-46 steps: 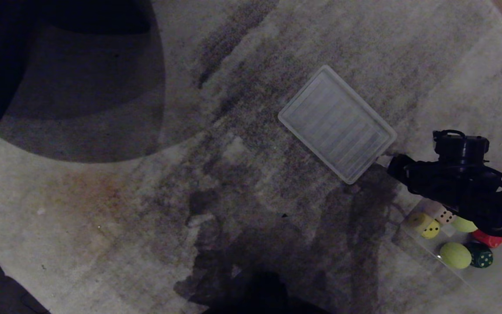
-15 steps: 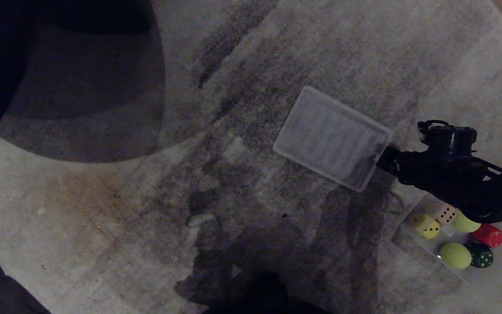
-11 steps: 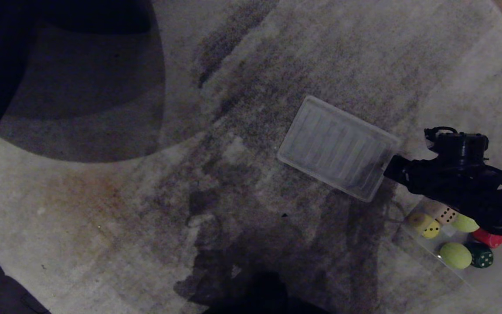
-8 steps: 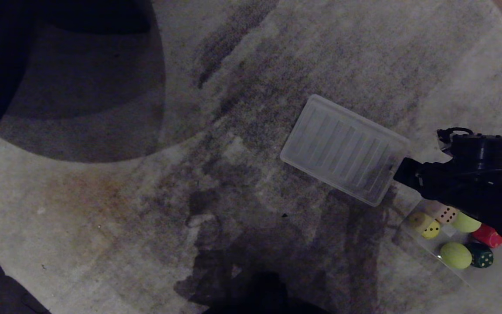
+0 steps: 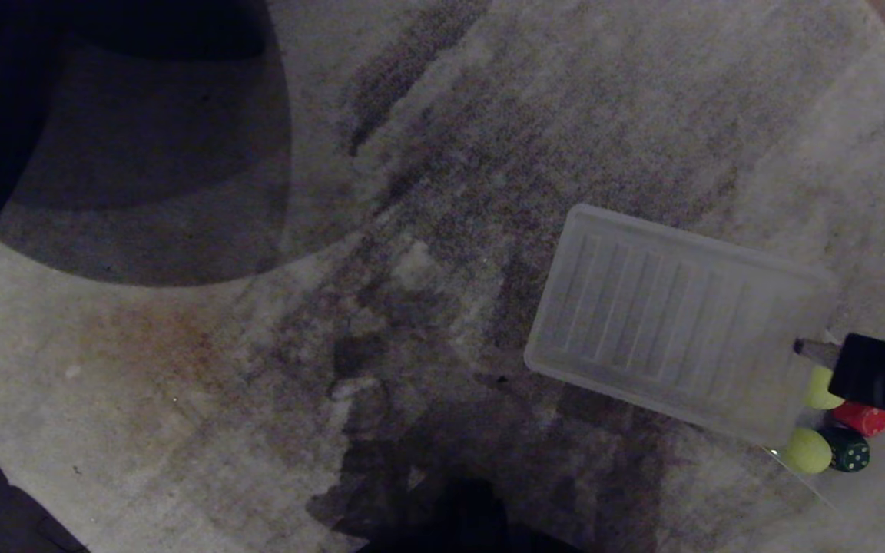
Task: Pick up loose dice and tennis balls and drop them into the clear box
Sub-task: Close the lid
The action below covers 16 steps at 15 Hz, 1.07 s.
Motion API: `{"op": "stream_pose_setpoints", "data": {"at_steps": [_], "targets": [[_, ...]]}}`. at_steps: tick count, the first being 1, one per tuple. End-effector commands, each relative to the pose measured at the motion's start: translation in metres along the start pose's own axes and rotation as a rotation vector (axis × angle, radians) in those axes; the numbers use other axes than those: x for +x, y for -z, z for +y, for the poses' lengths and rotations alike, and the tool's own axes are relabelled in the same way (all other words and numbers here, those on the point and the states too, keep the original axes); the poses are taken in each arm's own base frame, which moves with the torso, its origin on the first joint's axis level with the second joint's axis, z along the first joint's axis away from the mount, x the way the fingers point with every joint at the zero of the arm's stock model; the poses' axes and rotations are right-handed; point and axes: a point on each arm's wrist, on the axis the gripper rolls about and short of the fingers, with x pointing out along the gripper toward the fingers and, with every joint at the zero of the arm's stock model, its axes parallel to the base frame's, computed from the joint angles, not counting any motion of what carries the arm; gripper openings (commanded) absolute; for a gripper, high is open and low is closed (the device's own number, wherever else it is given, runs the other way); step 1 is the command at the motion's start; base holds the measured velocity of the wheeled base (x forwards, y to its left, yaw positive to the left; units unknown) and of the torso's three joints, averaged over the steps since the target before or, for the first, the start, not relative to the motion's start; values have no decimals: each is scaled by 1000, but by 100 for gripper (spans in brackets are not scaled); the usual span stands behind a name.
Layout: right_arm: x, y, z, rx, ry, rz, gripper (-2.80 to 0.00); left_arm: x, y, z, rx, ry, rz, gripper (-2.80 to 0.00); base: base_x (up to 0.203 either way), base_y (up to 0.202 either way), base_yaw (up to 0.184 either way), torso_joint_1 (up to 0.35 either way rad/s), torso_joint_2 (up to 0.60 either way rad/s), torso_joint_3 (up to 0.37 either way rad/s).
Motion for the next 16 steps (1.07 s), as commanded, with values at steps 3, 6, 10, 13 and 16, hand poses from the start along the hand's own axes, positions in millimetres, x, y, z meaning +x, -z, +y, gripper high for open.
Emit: {"op": "stream_pose_setpoints", "data": {"at_steps": [3,6,10,13,16], "targets": [[-91,60,-16,-169,-1,-102,-280,0,0,0,-1,-1,2,-280,0,0,0,0,0,0],[-114,102,-27,-229,27,-60,-280,0,0,0,0,-1,3,-280,0,0,0,0,0,0],[-123,148,-37,-228,49,-56,-280,0,0,0,-1,-1,3,-280,0,0,0,0,0,0],[-127,157,-39,-228,39,-114,-280,0,0,0,-1,-1,1,-280,0,0,0,0,0,0],[-138,165,-40,-238,4,-278,-280,0,0,0,-1,-1,2,-280,0,0,0,0,0,0]]}}
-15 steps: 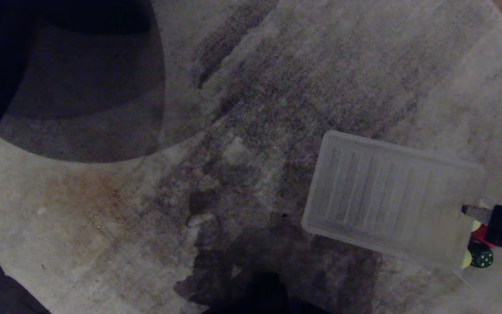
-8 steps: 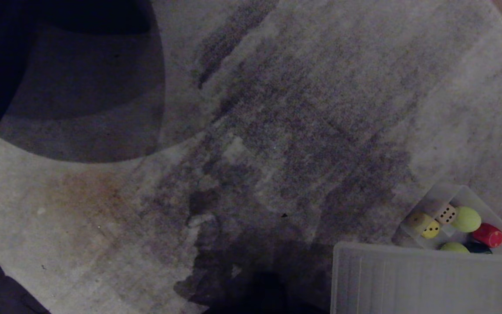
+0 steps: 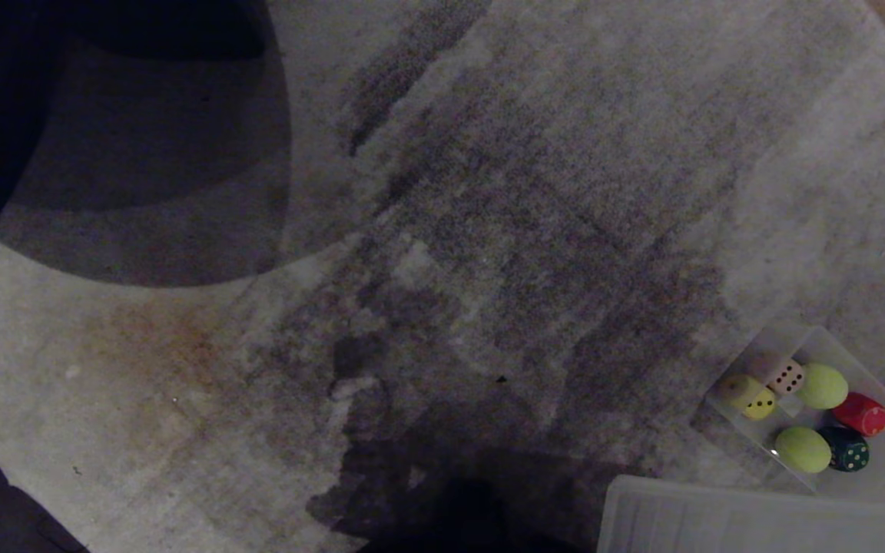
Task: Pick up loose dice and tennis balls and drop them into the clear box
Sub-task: Close the lid
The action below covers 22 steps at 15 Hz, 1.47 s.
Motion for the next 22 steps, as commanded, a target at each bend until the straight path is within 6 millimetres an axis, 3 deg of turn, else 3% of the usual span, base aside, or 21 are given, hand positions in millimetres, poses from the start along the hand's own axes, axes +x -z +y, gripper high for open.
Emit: {"op": "stream_pose_setpoints", "data": {"at_steps": [1,17,22], "targets": [[-10,6,0,-2,-9,-132,-280,0,0,0,-1,-1,2,-280,0,0,0,0,0,0],[-9,6,0,-1,-15,-126,-280,0,0,0,-1,0,4,-280,0,0,0,0,0,0],[-9,6,0,-1,-15,-126,-280,0,0,0,-4,-1,4,-280,0,0,0,2,3,147]]}}
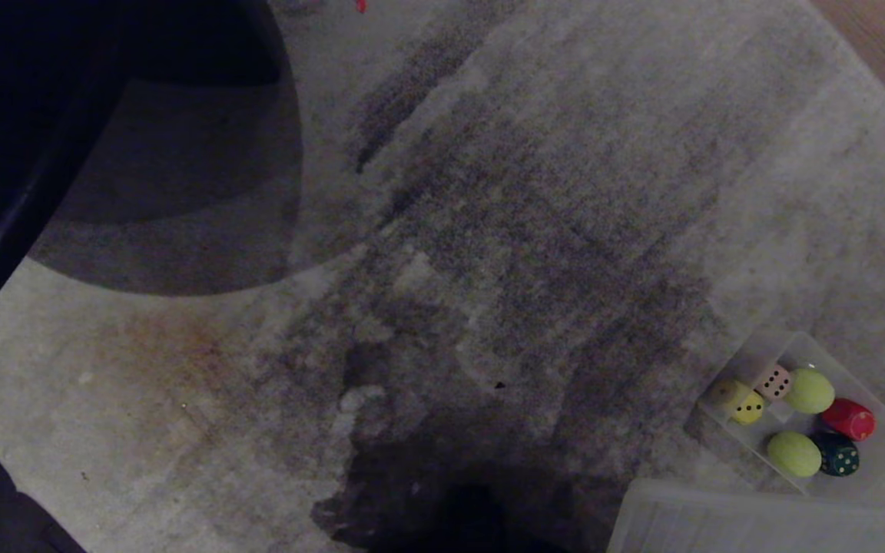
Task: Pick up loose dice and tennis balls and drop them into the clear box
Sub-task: Close the lid
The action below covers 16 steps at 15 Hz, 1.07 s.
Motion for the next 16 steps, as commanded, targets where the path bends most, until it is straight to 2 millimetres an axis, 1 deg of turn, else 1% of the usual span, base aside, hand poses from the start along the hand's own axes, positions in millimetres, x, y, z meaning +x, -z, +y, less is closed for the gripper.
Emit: {"op": "stream_pose_setpoints", "data": {"at_steps": [1,16], "targets": [[0,0,0,0,-1,5,-280,0,0,0,1,0,2,-280,0,0,0,2,6,201],[0,0,0,0,-1,4,-280,0,0,0,-1,-1,2,-280,0,0,0,2,3,201]]}}
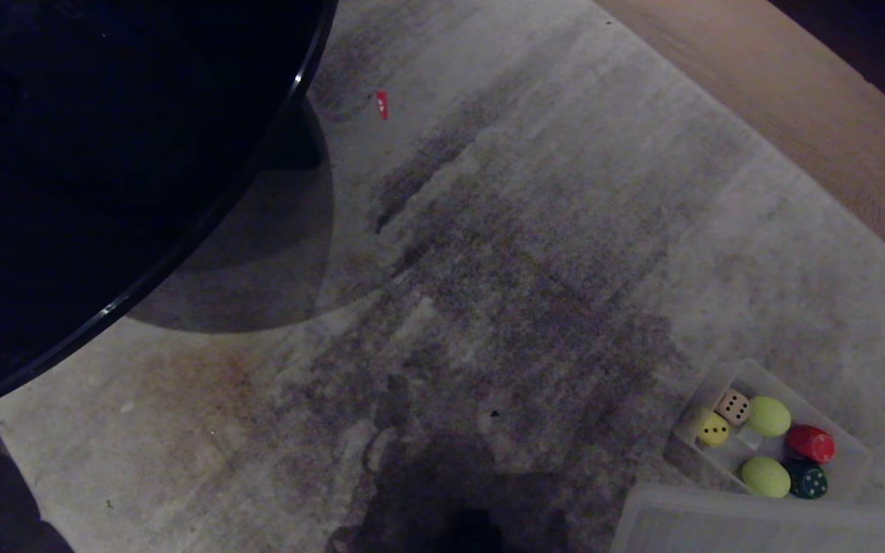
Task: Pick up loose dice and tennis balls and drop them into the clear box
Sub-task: Close the lid
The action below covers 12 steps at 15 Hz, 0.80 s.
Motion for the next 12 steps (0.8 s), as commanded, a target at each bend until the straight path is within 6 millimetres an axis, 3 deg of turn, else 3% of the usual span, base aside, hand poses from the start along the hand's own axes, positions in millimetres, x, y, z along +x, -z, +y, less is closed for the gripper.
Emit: {"op": "stream_pose_setpoints", "data": {"at_steps": [1,12], "targets": [[0,0,0,0,-1,4,-280,0,0,0,-1,-1,2,-280,0,0,0,2,4,201],[0,0,0,0,-1,4,-280,0,0,0,-2,-1,1,-280,0,0,0,3,2,203]]}}
